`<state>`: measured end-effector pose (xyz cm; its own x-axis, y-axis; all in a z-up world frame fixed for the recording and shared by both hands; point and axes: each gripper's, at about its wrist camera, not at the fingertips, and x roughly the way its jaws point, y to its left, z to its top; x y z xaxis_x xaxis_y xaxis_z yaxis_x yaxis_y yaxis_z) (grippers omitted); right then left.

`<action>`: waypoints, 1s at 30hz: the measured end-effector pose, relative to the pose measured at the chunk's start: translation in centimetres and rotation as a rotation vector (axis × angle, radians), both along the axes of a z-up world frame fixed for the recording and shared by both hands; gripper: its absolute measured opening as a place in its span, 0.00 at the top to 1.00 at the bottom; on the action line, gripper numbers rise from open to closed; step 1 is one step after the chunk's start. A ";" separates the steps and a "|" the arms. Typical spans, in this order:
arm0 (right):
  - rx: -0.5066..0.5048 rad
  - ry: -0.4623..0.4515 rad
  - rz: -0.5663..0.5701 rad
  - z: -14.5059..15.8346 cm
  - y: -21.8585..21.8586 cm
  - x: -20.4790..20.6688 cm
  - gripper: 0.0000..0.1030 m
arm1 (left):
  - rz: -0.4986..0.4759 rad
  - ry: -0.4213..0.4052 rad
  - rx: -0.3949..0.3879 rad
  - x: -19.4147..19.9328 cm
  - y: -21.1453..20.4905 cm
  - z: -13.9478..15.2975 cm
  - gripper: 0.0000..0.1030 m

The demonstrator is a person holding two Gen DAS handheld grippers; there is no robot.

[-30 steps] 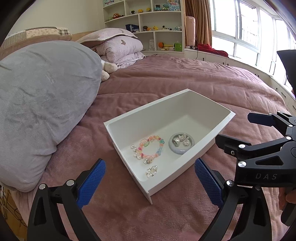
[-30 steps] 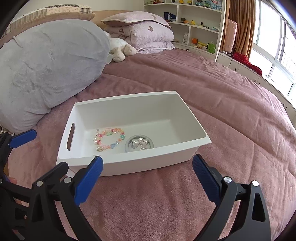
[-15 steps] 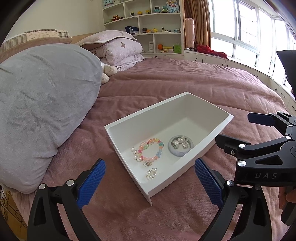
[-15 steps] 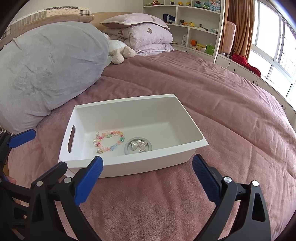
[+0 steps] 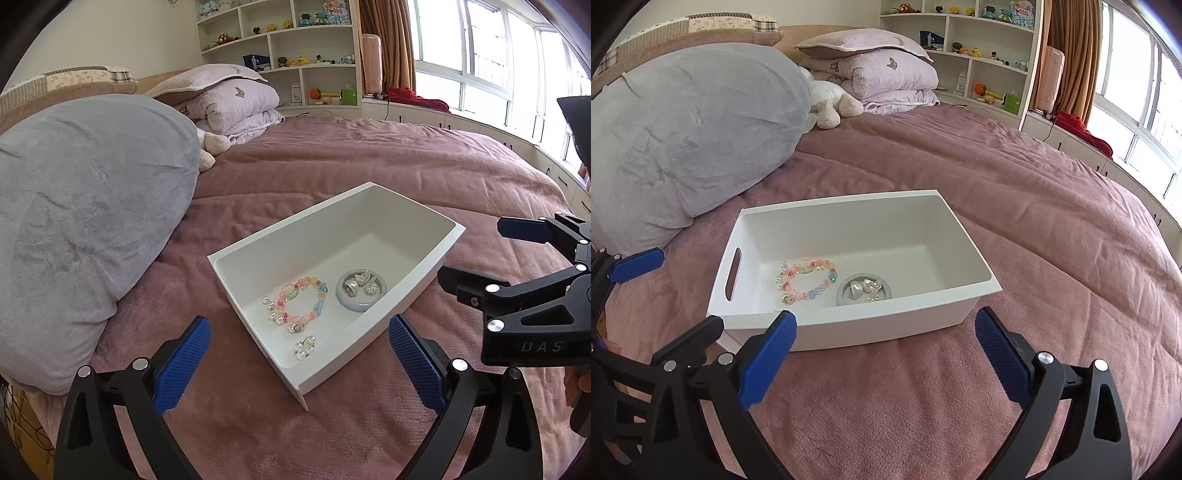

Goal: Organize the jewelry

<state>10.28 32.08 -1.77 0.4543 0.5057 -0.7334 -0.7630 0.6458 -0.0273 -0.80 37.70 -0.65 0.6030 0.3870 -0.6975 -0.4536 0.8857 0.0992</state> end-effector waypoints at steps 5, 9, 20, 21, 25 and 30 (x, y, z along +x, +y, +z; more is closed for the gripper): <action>-0.002 -0.005 0.002 0.1 -0.2 0.0 0.07 | 0.016 -0.005 -0.010 -0.2 0.7 0.1 0.05; -0.002 -0.006 0.006 0.1 -0.5 -0.1 0.07 | 0.014 -0.010 -0.003 -0.2 0.8 0.6 0.05; -0.005 -0.005 0.008 -0.2 -1.2 -0.4 0.07 | 0.016 -0.013 0.009 0.0 0.4 1.0 0.05; -0.007 -0.008 0.008 -0.2 -1.3 -0.4 0.07 | 0.014 -0.013 0.008 0.1 0.3 1.0 0.05; -0.008 -0.010 0.010 -0.3 -1.3 -0.4 0.07 | 0.010 -0.016 0.011 0.1 0.1 1.0 0.05; -0.009 -0.012 0.009 -0.3 -1.4 -0.3 0.07 | 0.001 -0.022 0.004 0.3 0.0 1.0 0.05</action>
<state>10.00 30.66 -2.06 0.4590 0.5029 -0.7324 -0.7681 0.6389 -0.0427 -0.53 37.72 0.39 0.6177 0.3902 -0.6828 -0.4563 0.8850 0.0928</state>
